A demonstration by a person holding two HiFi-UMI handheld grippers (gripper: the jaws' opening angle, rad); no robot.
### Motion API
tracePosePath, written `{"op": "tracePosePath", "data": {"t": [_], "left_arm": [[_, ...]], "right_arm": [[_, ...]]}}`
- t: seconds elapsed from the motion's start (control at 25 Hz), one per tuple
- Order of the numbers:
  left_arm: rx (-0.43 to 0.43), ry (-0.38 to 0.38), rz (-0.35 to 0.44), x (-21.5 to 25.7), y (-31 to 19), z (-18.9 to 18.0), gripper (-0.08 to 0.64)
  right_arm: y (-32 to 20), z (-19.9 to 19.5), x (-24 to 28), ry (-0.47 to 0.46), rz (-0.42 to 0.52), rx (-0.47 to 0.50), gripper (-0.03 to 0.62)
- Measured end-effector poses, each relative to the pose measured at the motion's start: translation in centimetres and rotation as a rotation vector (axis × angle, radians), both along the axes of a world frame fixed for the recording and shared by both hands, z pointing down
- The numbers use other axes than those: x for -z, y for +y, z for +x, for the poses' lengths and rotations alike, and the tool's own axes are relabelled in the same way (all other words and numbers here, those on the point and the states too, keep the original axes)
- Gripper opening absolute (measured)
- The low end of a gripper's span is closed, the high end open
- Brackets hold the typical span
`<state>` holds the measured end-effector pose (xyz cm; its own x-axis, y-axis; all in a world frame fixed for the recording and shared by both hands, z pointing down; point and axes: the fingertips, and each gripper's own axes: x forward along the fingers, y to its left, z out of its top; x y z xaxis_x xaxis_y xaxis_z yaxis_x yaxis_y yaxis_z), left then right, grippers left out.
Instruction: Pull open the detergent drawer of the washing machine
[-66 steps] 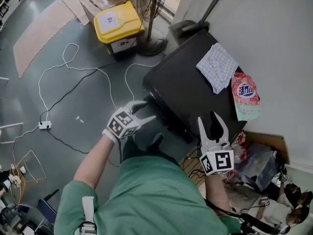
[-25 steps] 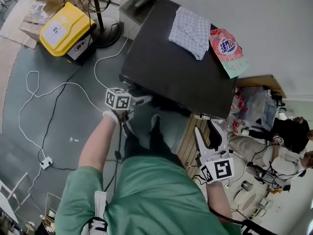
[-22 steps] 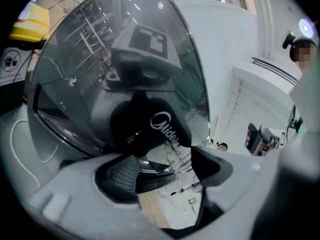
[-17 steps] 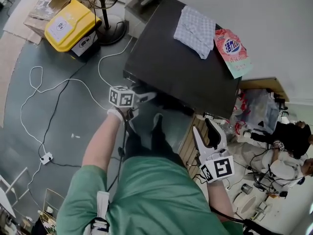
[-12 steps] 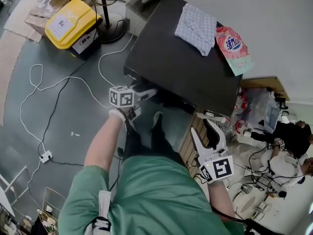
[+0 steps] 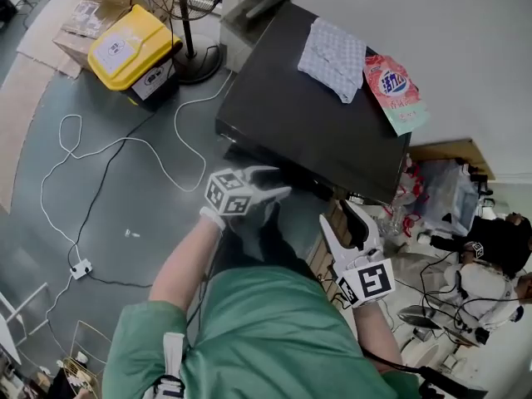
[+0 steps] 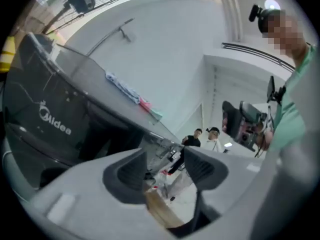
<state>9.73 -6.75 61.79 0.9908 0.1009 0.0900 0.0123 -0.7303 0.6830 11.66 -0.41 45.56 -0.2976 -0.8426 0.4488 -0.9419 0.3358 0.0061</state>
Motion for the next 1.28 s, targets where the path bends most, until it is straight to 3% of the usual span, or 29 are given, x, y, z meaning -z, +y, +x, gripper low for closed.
{"op": "tracePosePath", "data": {"t": [0.32,0.52,0.76,0.88,1.04,1.16,1.28], "left_arm": [[0.117,-0.114,-0.08,-6.0,-3.6,-2.3,0.252],[0.16,-0.127,-0.13,-7.5,-6.0,-2.8,0.267],[0.154,-0.144,-0.175,-9.0,-7.7,-2.8,0.278],[0.154,-0.102,-0.221,-8.8,-8.4,-2.7,0.293],[0.147,0.023,-0.324,-7.4,-9.1,-2.1,0.364],[0.194,0.121,-0.404,-7.0,-9.7,-2.4,0.362],[0.237,0.172,-0.428,-6.8,-10.2,-2.3,0.367]], "right_arm": [[-0.4,1.9,-0.7,-0.001,-0.017,-0.017,0.189],[-1.8,2.8,-1.1,-0.005,-0.025,-0.024,0.189],[-3.4,3.6,-1.8,-0.017,-0.041,-0.023,0.189],[-4.1,3.8,-2.2,-0.024,-0.051,-0.021,0.189],[-4.5,3.8,-2.5,-0.03,-0.066,-0.005,0.189],[-4.3,3.7,-2.9,-0.033,-0.083,0.008,0.189],[-3.7,3.6,-3.3,-0.042,-0.097,0.023,0.189]]}}
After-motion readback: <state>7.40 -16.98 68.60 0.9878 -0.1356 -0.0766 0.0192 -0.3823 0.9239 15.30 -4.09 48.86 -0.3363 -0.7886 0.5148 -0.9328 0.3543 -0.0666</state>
